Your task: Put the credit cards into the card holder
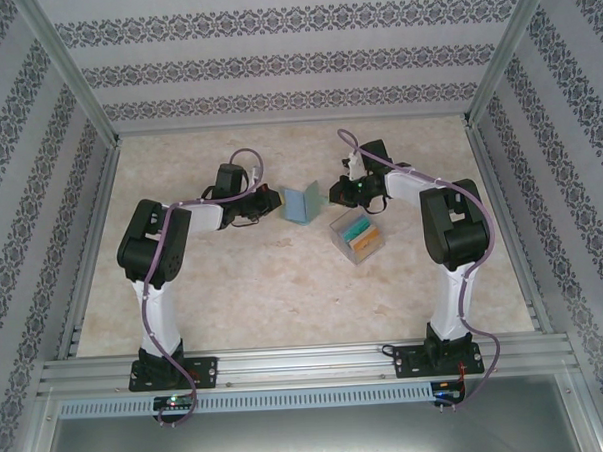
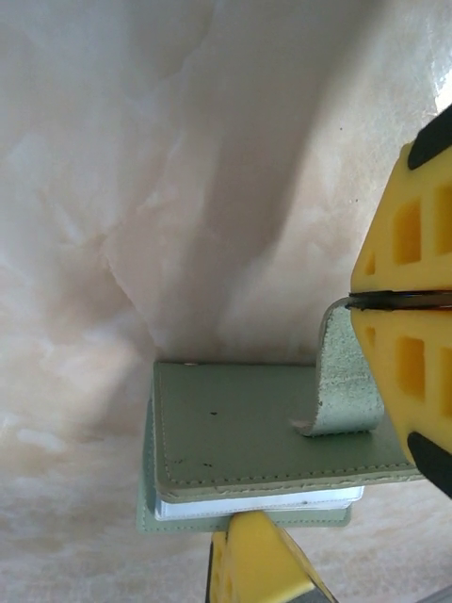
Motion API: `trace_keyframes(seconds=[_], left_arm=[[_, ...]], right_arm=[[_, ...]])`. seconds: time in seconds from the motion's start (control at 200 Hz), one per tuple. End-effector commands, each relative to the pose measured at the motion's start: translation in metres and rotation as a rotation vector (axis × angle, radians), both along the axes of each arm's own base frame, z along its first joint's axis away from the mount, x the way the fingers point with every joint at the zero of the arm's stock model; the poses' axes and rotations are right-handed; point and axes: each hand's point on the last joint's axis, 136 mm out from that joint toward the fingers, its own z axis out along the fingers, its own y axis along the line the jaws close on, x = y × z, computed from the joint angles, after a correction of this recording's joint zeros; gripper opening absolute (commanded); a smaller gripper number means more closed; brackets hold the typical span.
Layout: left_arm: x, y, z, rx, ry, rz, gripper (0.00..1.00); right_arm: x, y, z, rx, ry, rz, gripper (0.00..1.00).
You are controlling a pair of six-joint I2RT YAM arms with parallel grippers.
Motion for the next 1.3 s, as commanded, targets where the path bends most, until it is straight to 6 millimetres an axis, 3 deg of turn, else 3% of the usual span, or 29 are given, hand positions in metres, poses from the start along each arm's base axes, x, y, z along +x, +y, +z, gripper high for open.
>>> trace_keyframes(seconds=[0.0,0.105,0.26,0.415,0.6,0.814,0.944,1.139,1.299], left_arm=[[0.004,-0.019,0.028,-0.060,-0.088,-0.069,0.00],[0.002,-0.026,0.042,-0.073,-0.098,-0.092,0.00],[-0.009,-0.022,0.059,0.069,-0.109,-0.094,0.00],[-0.019,-0.007,0.069,0.142,-0.084,-0.049,0.00],[-0.030,0.016,0.083,0.239,-0.079,0.028,0.00],[-0.027,0.014,0.067,0.268,-0.041,-0.005,0.00],[-0.021,0.005,0.050,0.222,-0.056,-0.047,0.00],[-0.015,-0.015,0.030,0.029,-0.061,-0.072,0.00],[-0.014,-0.009,0.016,0.015,-0.050,-0.041,0.00]], right_arm=[[0.006,-0.006,-0.006,-0.018,0.005,-0.004,0.20],[0.009,-0.006,-0.005,-0.015,0.005,-0.015,0.24],[0.015,0.008,-0.009,0.006,0.016,-0.005,0.24],[0.019,0.031,-0.014,0.008,0.023,0.024,0.32],[0.022,0.034,-0.010,0.002,0.006,0.002,0.40],[0.020,0.017,0.006,-0.005,-0.039,-0.060,0.46],[0.022,0.005,0.031,-0.020,-0.105,-0.085,0.46],[0.019,0.007,0.068,-0.036,-0.151,-0.097,0.50],[0.010,0.019,0.084,-0.028,-0.131,-0.128,0.50]])
